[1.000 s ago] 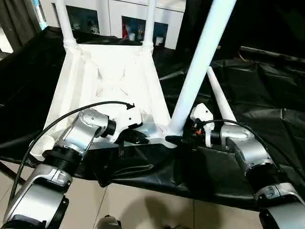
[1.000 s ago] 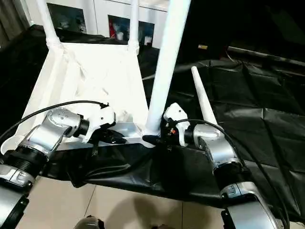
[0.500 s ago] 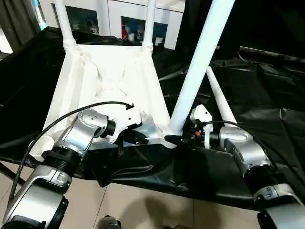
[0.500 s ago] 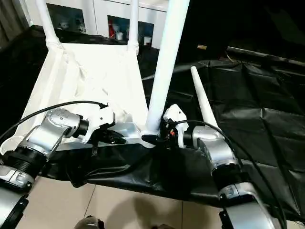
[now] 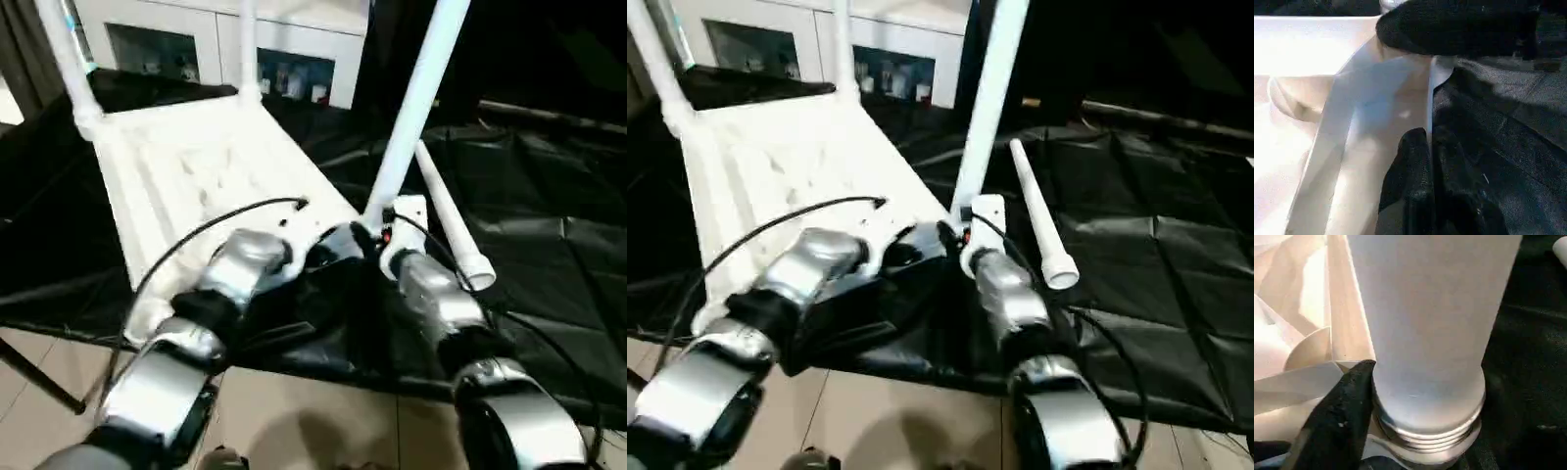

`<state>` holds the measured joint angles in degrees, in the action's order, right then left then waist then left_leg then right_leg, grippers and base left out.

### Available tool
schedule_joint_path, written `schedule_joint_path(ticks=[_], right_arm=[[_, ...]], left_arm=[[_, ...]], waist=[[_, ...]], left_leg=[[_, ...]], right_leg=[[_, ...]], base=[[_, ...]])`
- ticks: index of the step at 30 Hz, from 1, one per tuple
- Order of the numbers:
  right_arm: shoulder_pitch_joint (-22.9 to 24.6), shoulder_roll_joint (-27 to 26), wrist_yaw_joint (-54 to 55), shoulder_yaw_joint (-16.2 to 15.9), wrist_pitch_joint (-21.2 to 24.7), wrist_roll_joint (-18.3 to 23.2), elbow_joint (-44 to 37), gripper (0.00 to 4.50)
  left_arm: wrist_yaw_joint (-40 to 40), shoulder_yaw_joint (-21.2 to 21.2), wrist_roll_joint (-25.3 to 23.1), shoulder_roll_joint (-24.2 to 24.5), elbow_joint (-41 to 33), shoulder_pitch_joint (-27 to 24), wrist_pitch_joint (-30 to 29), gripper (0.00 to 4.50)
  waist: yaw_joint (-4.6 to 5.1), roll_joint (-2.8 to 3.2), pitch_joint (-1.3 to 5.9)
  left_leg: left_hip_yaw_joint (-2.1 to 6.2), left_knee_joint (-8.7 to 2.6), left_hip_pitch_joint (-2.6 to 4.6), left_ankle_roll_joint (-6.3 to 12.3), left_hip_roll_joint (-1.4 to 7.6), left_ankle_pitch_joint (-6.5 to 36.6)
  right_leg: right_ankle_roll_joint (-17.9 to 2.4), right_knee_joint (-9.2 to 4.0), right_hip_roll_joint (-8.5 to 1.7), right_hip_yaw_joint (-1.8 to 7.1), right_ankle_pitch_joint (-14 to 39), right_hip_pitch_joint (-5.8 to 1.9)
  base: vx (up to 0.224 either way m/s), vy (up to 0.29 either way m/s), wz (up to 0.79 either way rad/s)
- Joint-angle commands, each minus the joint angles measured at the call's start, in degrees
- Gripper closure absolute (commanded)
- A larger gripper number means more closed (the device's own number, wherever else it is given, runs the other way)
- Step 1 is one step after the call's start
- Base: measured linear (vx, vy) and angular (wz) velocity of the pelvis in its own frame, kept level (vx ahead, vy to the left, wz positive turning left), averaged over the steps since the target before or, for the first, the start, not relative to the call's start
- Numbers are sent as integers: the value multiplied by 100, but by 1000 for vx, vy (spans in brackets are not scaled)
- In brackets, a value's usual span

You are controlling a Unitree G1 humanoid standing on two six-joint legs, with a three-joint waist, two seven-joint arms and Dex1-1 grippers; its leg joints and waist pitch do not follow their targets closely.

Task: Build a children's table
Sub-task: Rotate leg to tighten

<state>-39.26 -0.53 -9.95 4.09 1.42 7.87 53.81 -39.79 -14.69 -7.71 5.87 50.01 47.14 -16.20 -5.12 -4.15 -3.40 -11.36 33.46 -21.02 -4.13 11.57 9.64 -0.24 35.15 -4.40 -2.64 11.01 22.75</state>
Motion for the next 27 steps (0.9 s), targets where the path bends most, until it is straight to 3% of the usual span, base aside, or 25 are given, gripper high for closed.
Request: schedule_joint_path(ticks=[1, 3, 9, 12, 14, 16, 19, 23, 27], right_arm=[[-31, -190, -309, -137, 5, -51, 185, 80], [-24, -31, -481, -249, -125, -141, 101, 74], [235, 684, -1762, -423, 20, -49, -534, 74], [543, 1324, -3119, -603, 290, 146, -1256, 74], [790, 1857, -4212, -884, 481, 266, -1804, 74], [848, 2035, -4589, -979, 542, 328, -1963, 74], [833, 2142, -5118, -1132, 710, 369, -2076, 74], [797, 2168, -5297, -1323, 771, 226, -2046, 74], [693, 2110, -5301, -1351, 801, 194, -1894, 101]], left_arm=[[151, 56, 27, -126, 86, 10, 239, 450], [-85, -2, 43, -43, 38, -42, 339, 450], [-979, -156, 149, 292, -192, -239, 748, 450], [-1829, -303, 251, 612, -523, -457, 943, 450], [-2417, -417, 342, 852, -825, -611, 949, 450], [-2607, -458, 360, 955, -922, -654, 997, 450], [-2997, -452, 480, 1116, -1146, -737, 959, 450], [-3164, -443, 519, 1221, -1297, -801, 934, 450], [-3196, -416, 510, 1297, -1345, -843, 901, 450]], waist=[[21, 49, 374], [25, 44, 375], [-45, 14, 390], [-87, 1, 402], [-134, -15, 409], [-143, -4, 411], [-136, -9, 405], [-153, 16, 383], [-141, -29, 380]], left_leg=[[156, -466, 72, -128, 179, 1751], [140, -449, 85, -95, 169, 1822], [94, -405, 69, 143, 163, 1377], [79, -382, 53, 340, 184, 990], [87, -366, 50, 457, 205, 815], [67, -350, 66, 534, 206, 719], [58, -351, 74, 492, 211, 861], [50, -374, 108, 264, 226, 1104], [70, -390, 91, 147, 218, 1192]], right_leg=[[-807, -491, -390, 201, 1738, -162], [-884, -500, -394, 200, 1756, -156], [-1012, -479, -408, 216, 1363, -206], [-1154, -400, -381, 211, 744, -236], [-1263, -342, -381, 199, 367, -278], [-1421, -301, -370, 196, 101, -247], [-1487, -313, -383, 194, 271, -240], [-1429, -361, -391, 202, 745, -204], [-1309, -373, -408, 205, 972, -212]], base=[[0, 0, 0], [0, 0, 0], [0, 0, 0], [0, 0, 0], [0, 0, 0], [0, 0, 0], [0, 0, 0], [0, 0, 0], [0, 0, 0]])
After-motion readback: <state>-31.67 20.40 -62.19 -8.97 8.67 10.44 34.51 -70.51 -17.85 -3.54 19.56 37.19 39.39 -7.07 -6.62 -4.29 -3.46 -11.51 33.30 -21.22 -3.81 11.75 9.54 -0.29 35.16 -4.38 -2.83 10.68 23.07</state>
